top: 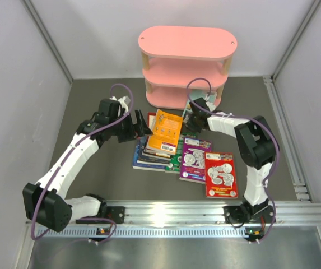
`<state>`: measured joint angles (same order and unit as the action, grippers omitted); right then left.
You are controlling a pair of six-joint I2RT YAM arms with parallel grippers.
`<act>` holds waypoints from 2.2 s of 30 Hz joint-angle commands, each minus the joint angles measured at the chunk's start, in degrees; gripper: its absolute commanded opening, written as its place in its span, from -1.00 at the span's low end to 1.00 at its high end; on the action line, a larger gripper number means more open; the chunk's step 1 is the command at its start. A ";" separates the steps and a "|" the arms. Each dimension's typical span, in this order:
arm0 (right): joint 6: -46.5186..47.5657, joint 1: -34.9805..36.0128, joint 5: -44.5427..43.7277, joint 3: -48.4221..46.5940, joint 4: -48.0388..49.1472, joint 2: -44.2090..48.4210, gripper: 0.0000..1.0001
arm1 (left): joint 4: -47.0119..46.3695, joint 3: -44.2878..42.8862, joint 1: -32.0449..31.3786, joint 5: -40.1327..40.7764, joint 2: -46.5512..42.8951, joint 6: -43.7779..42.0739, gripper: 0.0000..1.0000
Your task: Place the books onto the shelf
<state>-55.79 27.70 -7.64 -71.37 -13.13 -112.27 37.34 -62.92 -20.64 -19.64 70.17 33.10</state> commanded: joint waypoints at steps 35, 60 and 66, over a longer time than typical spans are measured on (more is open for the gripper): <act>13.77 -4.69 -8.89 -9.74 -1.73 5.57 -1.00 | -6.05 0.42 2.36 -3.82 2.08 2.58 0.92; 13.52 -16.79 13.58 -1.07 3.89 16.80 0.17 | -7.90 3.67 2.36 -3.91 -1.18 5.48 0.92; 14.22 -24.01 18.88 4.65 3.37 25.06 0.36 | -9.48 4.47 2.36 -4.44 -1.36 6.10 0.92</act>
<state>-41.17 5.15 5.56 -68.36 -12.86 -93.62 31.77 -58.87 -18.52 -23.18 70.22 38.50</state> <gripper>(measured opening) 0.676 0.960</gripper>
